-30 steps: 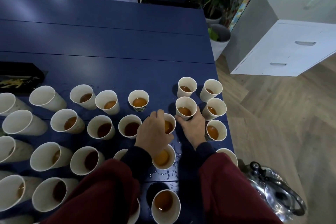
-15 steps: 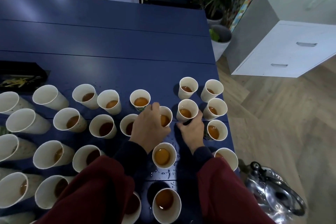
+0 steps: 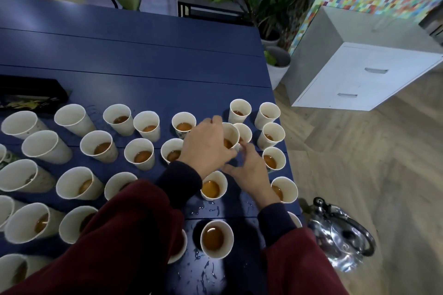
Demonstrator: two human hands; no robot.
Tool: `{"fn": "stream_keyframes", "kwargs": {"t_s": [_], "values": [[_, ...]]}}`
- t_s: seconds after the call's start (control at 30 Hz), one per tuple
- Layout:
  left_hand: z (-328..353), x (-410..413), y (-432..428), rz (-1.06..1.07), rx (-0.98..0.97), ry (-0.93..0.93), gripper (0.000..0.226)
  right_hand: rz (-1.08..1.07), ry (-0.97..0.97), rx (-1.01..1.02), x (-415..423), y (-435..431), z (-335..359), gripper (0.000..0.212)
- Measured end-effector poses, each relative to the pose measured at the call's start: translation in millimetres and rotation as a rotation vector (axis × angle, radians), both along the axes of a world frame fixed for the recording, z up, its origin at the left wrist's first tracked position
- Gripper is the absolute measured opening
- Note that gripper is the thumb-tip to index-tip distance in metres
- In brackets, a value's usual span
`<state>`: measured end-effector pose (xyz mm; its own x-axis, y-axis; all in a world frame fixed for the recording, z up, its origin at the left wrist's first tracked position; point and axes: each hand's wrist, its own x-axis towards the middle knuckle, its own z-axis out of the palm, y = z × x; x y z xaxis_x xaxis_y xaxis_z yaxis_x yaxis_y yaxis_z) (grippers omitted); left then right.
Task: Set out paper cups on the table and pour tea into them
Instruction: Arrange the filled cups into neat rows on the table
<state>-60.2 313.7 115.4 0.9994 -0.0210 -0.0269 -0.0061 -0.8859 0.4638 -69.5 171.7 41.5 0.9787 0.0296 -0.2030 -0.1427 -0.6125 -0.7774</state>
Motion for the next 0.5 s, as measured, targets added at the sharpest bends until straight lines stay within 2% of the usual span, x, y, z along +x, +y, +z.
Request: {"fn": "stream_keyframes", "kwargs": {"t_s": [0.07, 0.2, 0.33, 0.43, 0.5], "values": [[5, -5, -4, -0.04, -0.006, 0.002, 0.051, 0.046, -0.202, 0.12, -9, 1, 4, 0.07], [9, -17, -9, -0.108, -0.047, -0.021, 0.054, 0.031, -0.38, 0.178, -23, 2, 11, 0.055], [6, -34, -8, -0.064, -0.14, -0.06, 0.07, -0.121, -0.374, 0.249, -31, -3, -3, 0.053], [-17, -44, -3, 0.043, -0.158, -0.082, 0.048, -0.203, -0.344, 0.23, -31, -10, -20, 0.054], [-42, -51, 2, 0.041, -0.082, 0.059, 0.046, -0.195, -0.331, 0.16, -31, -15, -32, 0.054]]}}
